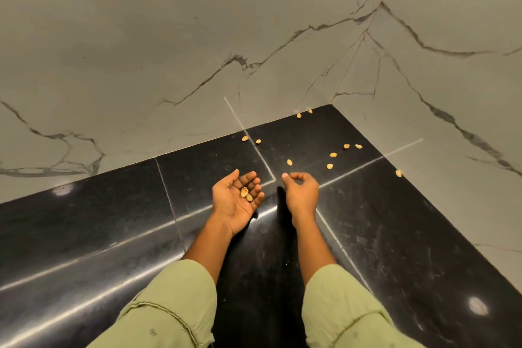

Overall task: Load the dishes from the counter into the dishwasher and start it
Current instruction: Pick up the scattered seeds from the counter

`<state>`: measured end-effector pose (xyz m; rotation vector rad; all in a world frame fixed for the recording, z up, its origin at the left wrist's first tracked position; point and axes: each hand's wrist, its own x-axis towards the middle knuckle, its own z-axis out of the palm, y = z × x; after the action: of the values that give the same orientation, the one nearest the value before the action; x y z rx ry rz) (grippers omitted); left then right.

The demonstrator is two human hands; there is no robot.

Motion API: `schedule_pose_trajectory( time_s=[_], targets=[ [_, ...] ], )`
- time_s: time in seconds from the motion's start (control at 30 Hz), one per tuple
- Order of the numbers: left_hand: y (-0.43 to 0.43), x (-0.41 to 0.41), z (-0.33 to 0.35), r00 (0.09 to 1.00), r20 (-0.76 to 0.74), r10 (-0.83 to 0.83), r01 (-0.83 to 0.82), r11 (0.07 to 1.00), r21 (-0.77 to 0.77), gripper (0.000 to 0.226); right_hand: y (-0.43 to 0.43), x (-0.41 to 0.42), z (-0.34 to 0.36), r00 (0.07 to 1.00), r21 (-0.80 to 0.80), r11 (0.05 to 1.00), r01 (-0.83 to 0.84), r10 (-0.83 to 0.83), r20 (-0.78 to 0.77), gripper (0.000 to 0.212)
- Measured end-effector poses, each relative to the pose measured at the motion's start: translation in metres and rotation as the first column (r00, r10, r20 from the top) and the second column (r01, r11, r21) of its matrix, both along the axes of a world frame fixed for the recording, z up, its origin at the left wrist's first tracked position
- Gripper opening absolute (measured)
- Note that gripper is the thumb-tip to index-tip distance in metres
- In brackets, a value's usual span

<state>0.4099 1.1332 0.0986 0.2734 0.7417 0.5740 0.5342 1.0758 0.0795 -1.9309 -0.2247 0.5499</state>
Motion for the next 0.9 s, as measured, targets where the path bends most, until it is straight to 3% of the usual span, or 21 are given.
schedule_pose_trajectory(
  time_s=[0.1,0.2,0.4,0.5,0.67,0.9],
  targets=[
    [-0.001,0.006,-0.007,0.996,0.084,0.01,-0.008,1.0,-0.022,0.046,0.015,0.022,0.008,0.986,-0.148,0.987,-0.055,0.077,0.147,0.035],
    [0.002,0.011,-0.013,0.998,0.062,0.028,-0.028,1.0,0.001,0.044,0.028,0.037,0.014,0.972,-0.249,0.965,-0.078,0.129,0.195,0.043],
    [0.002,0.011,-0.015,0.998,0.051,0.022,-0.023,1.0,0.021,0.045,0.043,0.046,0.01,0.963,-0.432,0.898,-0.081,0.181,0.197,0.019],
    [0.001,0.011,-0.016,0.998,0.049,0.028,-0.029,0.999,0.024,0.042,0.045,0.042,0.006,0.934,-0.485,0.87,-0.087,0.241,0.265,0.017],
    [0.001,0.012,-0.017,0.999,0.038,0.029,-0.03,0.999,0.032,0.039,0.043,0.032,0.008,0.814,-0.624,0.772,-0.118,0.436,0.385,0.026],
    [0.001,0.014,-0.018,0.999,0.022,0.044,-0.045,0.998,0.041,0.038,0.046,0.032,0.011,0.68,-0.708,0.695,-0.122,0.578,0.45,0.016]
  ],
)
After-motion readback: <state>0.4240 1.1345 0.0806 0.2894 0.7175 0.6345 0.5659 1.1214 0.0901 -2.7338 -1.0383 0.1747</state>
